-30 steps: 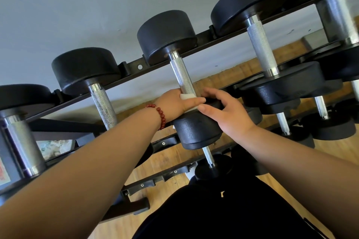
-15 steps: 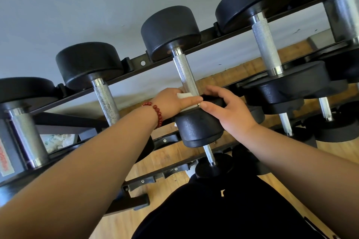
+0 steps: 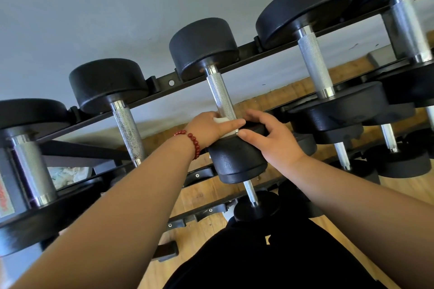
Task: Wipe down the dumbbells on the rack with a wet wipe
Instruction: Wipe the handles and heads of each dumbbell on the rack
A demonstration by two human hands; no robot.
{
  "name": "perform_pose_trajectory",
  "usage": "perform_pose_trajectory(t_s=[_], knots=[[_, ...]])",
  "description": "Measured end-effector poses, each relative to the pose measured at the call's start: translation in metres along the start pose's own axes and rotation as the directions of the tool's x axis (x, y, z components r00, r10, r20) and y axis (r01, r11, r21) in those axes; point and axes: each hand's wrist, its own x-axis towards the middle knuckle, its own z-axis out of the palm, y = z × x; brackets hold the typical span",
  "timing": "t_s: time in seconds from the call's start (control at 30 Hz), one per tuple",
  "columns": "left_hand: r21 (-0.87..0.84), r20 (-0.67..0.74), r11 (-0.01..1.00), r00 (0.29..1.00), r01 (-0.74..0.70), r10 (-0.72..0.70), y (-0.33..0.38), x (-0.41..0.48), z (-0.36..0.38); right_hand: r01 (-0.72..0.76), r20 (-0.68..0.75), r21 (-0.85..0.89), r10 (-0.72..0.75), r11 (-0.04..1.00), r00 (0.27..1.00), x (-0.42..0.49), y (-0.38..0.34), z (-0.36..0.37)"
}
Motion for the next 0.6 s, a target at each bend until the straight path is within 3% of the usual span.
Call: perform_pose_trajectory(t_s=[0.17, 0.23, 0.3, 0.4, 0.6], knots=[[0.167, -0.026, 0.986, 0.999, -0.016, 0.021, 0.007, -0.003, -0.002, -0.003, 0.027, -0.01, 0.003, 1.0, 1.0, 0.001, -0.002, -0.002], [0.083, -0.082, 0.996, 0.997, -0.006, 0.013, 0.006, -0.013, -0.002, 0.006, 0.034, 0.009, -0.006, 1.0, 0.999, 0.0, -0.002, -0.002], [-0.11, -0.141, 0.994, 0.99, 0.012, -0.027, 0.002, -0.022, 0.0, 0.005, 0.041, 0.018, -0.005, 1.0, 0.999, -0.001, -0.003, -0.003], [-0.427, -0.2, 0.904, 0.972, 0.024, -0.12, -0.002, -0.032, 0.0, 0.022, 0.066, -0.01, -0.021, 1.0, 0.998, -0.002, -0.01, -0.007], [-0.406, -0.286, 0.905, 0.958, -0.126, 0.005, -0.003, -0.046, -0.006, 0.111, 0.131, -0.023, -0.107, 0.994, 0.986, 0.013, -0.039, -0.013]])
